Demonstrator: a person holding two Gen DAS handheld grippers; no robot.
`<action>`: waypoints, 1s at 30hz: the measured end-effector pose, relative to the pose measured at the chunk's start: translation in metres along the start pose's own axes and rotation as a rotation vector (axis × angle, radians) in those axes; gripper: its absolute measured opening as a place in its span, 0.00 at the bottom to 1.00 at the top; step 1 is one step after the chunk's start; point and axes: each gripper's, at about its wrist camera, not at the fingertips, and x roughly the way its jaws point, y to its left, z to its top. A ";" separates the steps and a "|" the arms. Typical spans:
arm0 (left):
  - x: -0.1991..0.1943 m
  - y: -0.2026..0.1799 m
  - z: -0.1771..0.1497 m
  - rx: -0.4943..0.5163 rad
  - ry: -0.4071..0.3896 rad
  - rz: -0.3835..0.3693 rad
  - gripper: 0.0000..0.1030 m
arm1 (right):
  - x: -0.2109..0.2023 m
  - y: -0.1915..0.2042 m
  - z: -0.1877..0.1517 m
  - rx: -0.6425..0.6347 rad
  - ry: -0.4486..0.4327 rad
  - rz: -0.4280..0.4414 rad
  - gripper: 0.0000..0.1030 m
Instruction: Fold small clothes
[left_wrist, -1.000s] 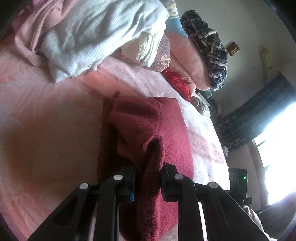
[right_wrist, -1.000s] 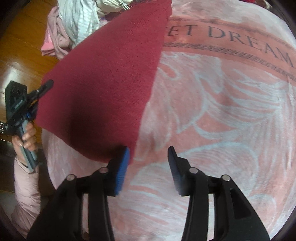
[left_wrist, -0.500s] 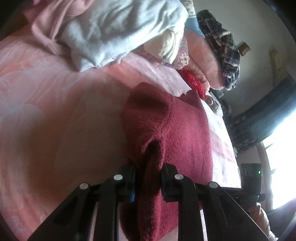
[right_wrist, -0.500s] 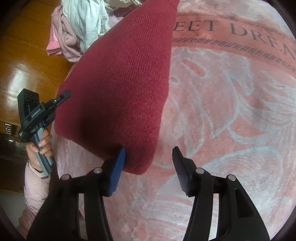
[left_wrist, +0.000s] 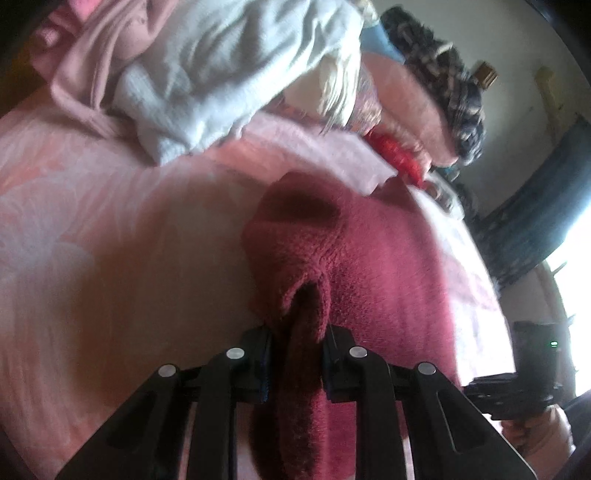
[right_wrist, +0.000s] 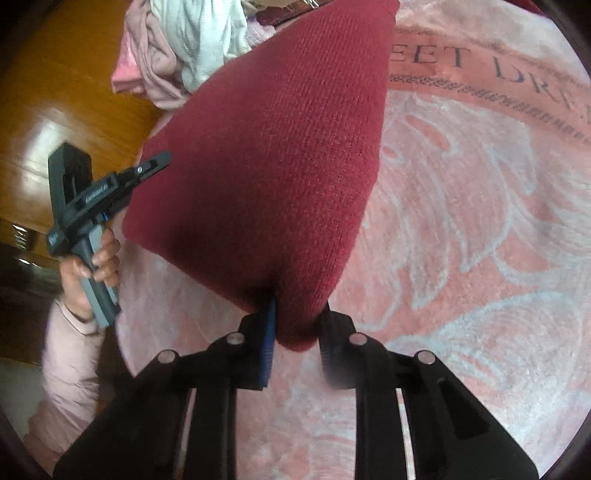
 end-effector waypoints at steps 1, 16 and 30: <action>0.008 0.004 -0.002 -0.007 0.016 0.012 0.22 | 0.008 -0.005 -0.002 0.027 0.007 0.013 0.19; -0.038 0.003 -0.036 -0.120 -0.010 0.001 0.64 | -0.006 -0.006 -0.006 -0.007 -0.019 0.030 0.24; -0.008 0.003 -0.064 -0.032 0.116 0.122 0.18 | 0.006 0.001 0.000 -0.004 0.003 -0.001 0.26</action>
